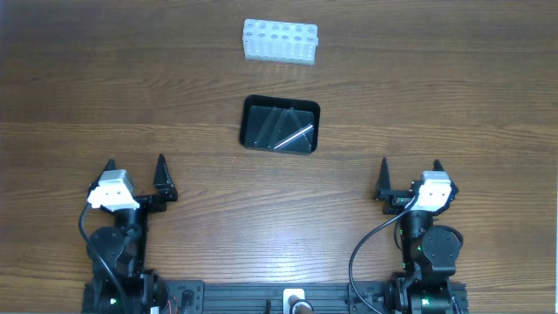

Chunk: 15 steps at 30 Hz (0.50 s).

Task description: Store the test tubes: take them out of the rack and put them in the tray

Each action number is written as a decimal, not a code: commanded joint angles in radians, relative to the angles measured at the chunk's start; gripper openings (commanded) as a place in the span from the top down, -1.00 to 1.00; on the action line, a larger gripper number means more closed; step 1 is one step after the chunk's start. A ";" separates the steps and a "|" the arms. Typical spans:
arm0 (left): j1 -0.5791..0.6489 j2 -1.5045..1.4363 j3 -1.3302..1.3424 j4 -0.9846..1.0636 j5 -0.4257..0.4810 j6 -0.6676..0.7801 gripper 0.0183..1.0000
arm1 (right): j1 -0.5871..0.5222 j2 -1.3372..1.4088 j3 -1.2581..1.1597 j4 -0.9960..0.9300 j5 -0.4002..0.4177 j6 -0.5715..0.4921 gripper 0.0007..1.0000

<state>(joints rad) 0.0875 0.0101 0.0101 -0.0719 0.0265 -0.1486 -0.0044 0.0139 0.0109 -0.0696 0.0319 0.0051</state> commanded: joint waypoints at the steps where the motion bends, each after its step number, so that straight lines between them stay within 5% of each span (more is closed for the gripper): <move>1: 0.006 -0.007 -0.004 -0.005 -0.001 0.018 -1.00 | -0.007 -0.009 -0.005 -0.006 -0.035 0.039 -0.99; 15: 0.006 -0.007 -0.004 -0.005 -0.001 0.018 -0.99 | -0.007 -0.009 -0.005 -0.005 -0.024 0.039 -0.98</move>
<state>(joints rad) 0.0875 0.0101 0.0101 -0.0719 0.0265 -0.1486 -0.0044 0.0139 0.0109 -0.0715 0.0166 0.0315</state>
